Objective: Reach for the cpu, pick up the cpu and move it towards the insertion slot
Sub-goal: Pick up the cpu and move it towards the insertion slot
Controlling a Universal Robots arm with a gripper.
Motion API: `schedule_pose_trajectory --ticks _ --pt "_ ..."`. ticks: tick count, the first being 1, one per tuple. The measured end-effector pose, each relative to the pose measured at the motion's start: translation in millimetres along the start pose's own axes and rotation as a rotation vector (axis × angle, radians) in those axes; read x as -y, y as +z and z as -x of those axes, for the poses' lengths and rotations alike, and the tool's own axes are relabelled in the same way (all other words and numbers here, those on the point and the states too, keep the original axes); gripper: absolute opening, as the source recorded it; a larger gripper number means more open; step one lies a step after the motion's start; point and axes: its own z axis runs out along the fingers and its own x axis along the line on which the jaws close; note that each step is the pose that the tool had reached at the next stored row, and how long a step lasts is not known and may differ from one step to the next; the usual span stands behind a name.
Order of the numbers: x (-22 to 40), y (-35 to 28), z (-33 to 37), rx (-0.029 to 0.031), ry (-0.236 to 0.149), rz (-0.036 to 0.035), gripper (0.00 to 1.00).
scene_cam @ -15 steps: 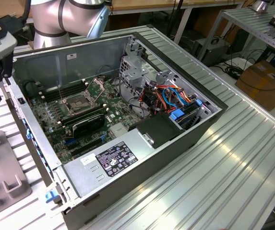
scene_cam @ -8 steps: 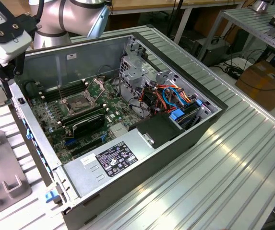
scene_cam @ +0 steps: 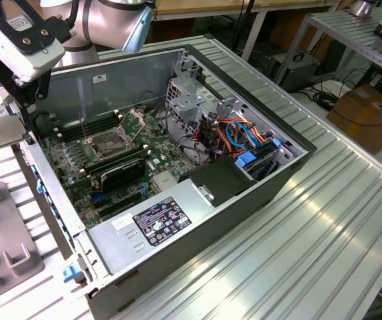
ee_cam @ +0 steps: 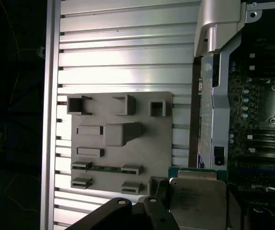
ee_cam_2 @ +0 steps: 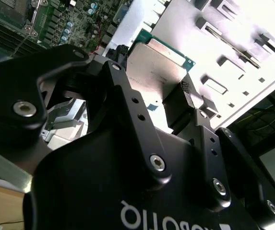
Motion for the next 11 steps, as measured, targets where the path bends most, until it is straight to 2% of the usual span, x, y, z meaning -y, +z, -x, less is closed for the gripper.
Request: schedule_pose_trajectory --ticks 11 --pt "-0.8 -0.2 13.4 -0.0001 0.000 0.0000 0.55"
